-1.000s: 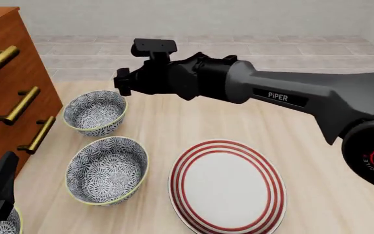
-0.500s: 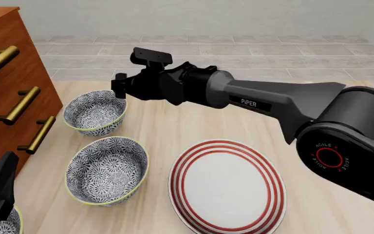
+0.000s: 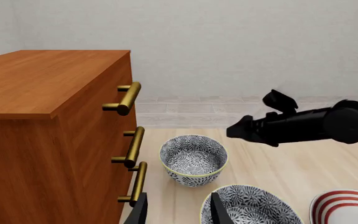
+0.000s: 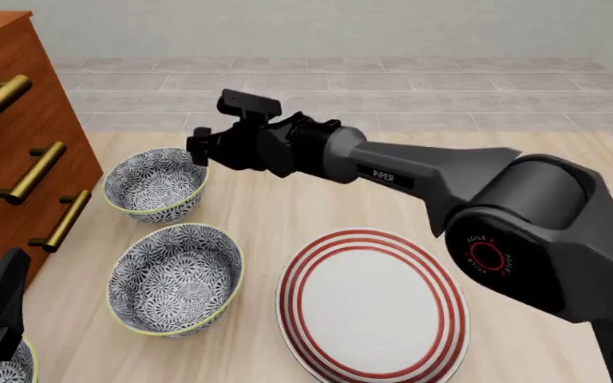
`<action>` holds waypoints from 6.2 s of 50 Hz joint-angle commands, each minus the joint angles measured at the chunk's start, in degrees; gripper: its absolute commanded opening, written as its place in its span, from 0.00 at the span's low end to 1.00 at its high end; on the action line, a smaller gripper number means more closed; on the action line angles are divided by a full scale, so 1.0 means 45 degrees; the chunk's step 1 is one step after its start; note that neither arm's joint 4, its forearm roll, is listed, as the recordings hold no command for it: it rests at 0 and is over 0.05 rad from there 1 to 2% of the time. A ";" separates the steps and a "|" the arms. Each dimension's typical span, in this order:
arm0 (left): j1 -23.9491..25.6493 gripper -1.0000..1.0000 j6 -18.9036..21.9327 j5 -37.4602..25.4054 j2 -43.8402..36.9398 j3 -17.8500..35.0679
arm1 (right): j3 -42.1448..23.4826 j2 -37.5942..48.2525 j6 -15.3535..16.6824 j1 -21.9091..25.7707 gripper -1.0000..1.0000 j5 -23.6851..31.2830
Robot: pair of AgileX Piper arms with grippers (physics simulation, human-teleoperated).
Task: Pick up the bowl and put it in the front on the plate.
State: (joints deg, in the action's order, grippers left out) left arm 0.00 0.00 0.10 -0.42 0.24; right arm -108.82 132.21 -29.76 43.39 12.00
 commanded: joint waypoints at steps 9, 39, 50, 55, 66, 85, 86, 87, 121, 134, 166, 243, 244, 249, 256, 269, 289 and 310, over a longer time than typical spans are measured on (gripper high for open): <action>0.0000 1.00 0.0000 0.0000 0.0000 0.0000 | -0.0783 0.0892 -0.0196 -0.0007 1.00 0.0040; 0.0000 1.00 0.0000 0.0000 0.0000 0.0000 | -0.2211 0.2158 -0.0532 0.0249 1.00 0.0391; 0.0000 1.00 0.0000 0.0000 0.0000 0.0000 | -0.2721 0.2498 -0.0527 0.0315 1.00 0.0604; 0.0000 1.00 0.0000 0.0000 0.0000 0.0000 | -0.2779 0.2644 -0.0569 0.0387 1.00 0.0589; 0.0000 1.00 0.0000 0.0000 0.0000 0.0000 | -0.3171 0.2956 -0.0535 0.0509 1.00 0.0744; 0.0000 1.00 0.0000 0.0000 0.0000 0.0000 | -0.3504 0.3333 -0.0548 0.0634 1.00 0.0807; 0.0000 1.00 0.0000 0.0000 0.0000 0.0000 | -0.3526 0.3365 -0.0564 0.0638 1.00 0.0808; 0.0000 1.00 0.0000 0.0000 0.0000 0.0000 | -0.3552 0.3399 -0.0563 0.0642 1.00 0.0808; 0.0000 1.00 0.0000 0.0000 0.0000 0.0000 | -0.4074 0.3885 -0.0683 0.0754 0.00 0.0920; 0.0000 1.00 0.0000 0.0000 0.0000 0.0000 | -0.4461 0.3819 -0.0556 0.0643 0.00 0.1088; 0.0000 1.00 0.0000 0.0000 0.0000 0.0000 | -0.5131 0.3174 -0.0383 0.0074 0.00 0.1560; 0.0000 1.00 0.0000 0.0000 0.0000 0.0000 | 0.3343 -0.3923 -0.1331 -0.2058 0.00 0.0844; 0.0000 1.00 0.0000 0.0000 0.0000 0.0000 | 0.3577 -0.4109 -0.1373 -0.2066 0.00 0.0761; 0.0000 1.00 0.0000 0.0000 0.0000 0.0000 | 0.4057 -0.4657 -0.1320 -0.2306 0.00 0.0839; 0.0000 1.00 0.0000 0.0000 0.0000 0.0000 | 0.4335 -0.5118 -0.1252 -0.2470 0.00 0.1111; 0.0000 1.00 0.0000 0.0000 0.0000 0.0000 | 0.4351 -0.5693 -0.0902 -0.2363 0.00 0.2508; 0.0000 1.00 0.0000 0.0000 0.0000 0.0000 | 0.6195 -0.7031 -0.0979 -0.2327 0.00 0.3258; 0.0000 1.00 0.0000 0.0000 0.0000 0.0000 | 0.8648 -0.8628 -0.1626 -0.2418 0.00 0.3342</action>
State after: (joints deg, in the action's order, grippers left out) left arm 0.00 0.00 0.10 -0.42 0.24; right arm -74.29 96.92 -35.52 32.15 27.00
